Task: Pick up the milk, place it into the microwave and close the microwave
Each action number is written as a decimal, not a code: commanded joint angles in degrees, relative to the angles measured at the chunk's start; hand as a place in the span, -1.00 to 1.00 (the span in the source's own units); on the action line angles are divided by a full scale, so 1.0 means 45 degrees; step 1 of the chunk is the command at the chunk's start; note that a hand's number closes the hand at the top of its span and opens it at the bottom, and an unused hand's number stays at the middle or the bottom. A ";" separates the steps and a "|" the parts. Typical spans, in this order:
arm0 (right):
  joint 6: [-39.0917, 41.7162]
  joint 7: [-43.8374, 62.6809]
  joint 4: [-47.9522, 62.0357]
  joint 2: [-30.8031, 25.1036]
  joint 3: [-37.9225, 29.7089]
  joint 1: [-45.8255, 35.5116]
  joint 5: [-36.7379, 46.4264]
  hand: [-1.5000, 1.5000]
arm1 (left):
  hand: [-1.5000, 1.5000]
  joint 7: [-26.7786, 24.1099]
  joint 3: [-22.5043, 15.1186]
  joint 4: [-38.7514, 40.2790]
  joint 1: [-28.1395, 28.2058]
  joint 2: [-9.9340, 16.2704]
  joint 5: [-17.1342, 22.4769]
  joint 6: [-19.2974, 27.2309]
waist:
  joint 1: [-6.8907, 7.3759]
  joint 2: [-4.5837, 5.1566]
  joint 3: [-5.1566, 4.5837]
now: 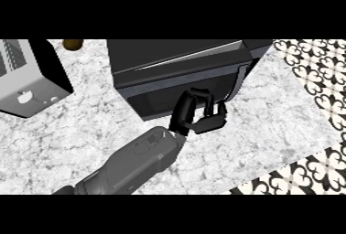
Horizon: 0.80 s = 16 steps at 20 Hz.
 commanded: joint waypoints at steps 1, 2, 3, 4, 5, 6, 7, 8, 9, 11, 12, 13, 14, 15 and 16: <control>0.0085 0.0033 0.0353 -0.0279 -0.0210 -0.0209 -0.0132 -1.00 | 1.00 -0.0278 0.0652 0.0626 -0.1136 0.0005 0.0365 -0.0066 | -0.0140 0.0038 0.0010; 0.0106 0.0057 0.0357 -0.0341 -0.0159 -0.0364 -0.0206 -1.00 | 1.00 -0.0377 0.0489 0.0647 -0.1166 0.0005 0.0346 -0.0089 | -0.0175 0.0098 0.0006; 0.0001 0.0073 0.0413 -0.0357 -0.0229 -0.0502 -0.0277 -1.00 | 1.00 -0.0379 0.0568 0.0768 -0.1271 0.0005 0.0449 -0.0069 | -0.0071 0.0067 0.0004; 0.0054 0.0103 0.0373 -0.0721 -0.0438 -0.0542 -0.0059 -1.00 | 1.00 -0.0355 0.0535 0.0802 -0.1373 0.0005 0.0516 -0.0068 | -0.0234 0.0056 -0.0012; 0.0185 0.0024 0.0593 -0.0776 -0.0464 -0.0435 0.0114 -1.00 | 1.00 -0.0371 0.0616 0.0894 -0.1415 0.0005 0.0637 0.0002 | -0.0260 0.0061 0.0033; 0.0127 0.0129 0.0565 -0.1104 -0.0579 -0.0694 0.0179 -1.00 | 1.00 -0.0515 0.0523 0.0885 -0.1368 0.0005 0.0687 -0.0138 | -0.0100 0.0104 -0.0013; 0.0097 0.0068 0.0627 -0.1034 -0.0632 -0.0646 0.0194 -1.00 | 1.00 -0.0588 0.0560 0.1117 -0.1381 0.0005 0.0691 -0.0055 | -0.0204 0.0119 0.0010; 0.0165 0.0104 0.0644 -0.1120 -0.0618 -0.0683 0.0154 -1.00 | 1.00 -0.0676 0.0522 0.1006 -0.1532 0.0005 0.0766 -0.0022 | -0.0274 0.0053 0.0004; 0.0122 0.0028 0.0827 -0.1196 -0.0828 -0.0714 0.0198 -1.00 | 1.00 -0.0808 0.0555 0.1172 -0.1421 0.0005 0.0823 -0.0147 | -0.0250 0.0084 0.0015; 0.0234 0.0086 0.0974 -0.1352 -0.0803 -0.0797 0.0159 -1.00 | 1.00 -0.0709 0.0546 0.1200 -0.1695 0.0005 0.1002 -0.0120 | -0.0297 0.0073 0.0028; 0.0176 -0.0018 0.1133 -0.1382 -0.0929 -0.0932 0.0161 -1.00 | 1.00 -0.0922 0.0496 0.1312 -0.1478 0.0005 0.1033 -0.0177 | -0.0235 0.0156 0.0036; 0.0206 0.0016 0.1107 -0.1407 -0.0888 -0.0997 0.0068 -1.00 | 1.00 -0.0954 0.0429 0.1336 -0.1510 0.0005 0.1084 -0.0203 | -0.0277 0.0150 0.0023; 0.0376 -0.0037 0.1316 -0.1467 -0.0888 -0.1040 -0.0050 -1.00 | 1.00 -0.0997 0.0416 0.1333 -0.1563 0.0005 0.1139 -0.0179 | -0.0275 0.0160 0.0049; 0.0477 0.0018 0.1432 -0.1492 -0.0811 -0.1005 -0.0082 -1.00 | 1.00 -0.1048 0.0502 0.1291 -0.1744 0.0005 0.1220 -0.0151 | -0.0274 0.0140 0.0051; 0.0591 0.0031 0.1566 -0.1449 -0.0724 -0.0980 -0.0190 -1.00 | 1.00 -0.1029 0.0505 0.1413 -0.1749 0.0005 0.1284 -0.0131 | -0.0270 0.0174 0.0066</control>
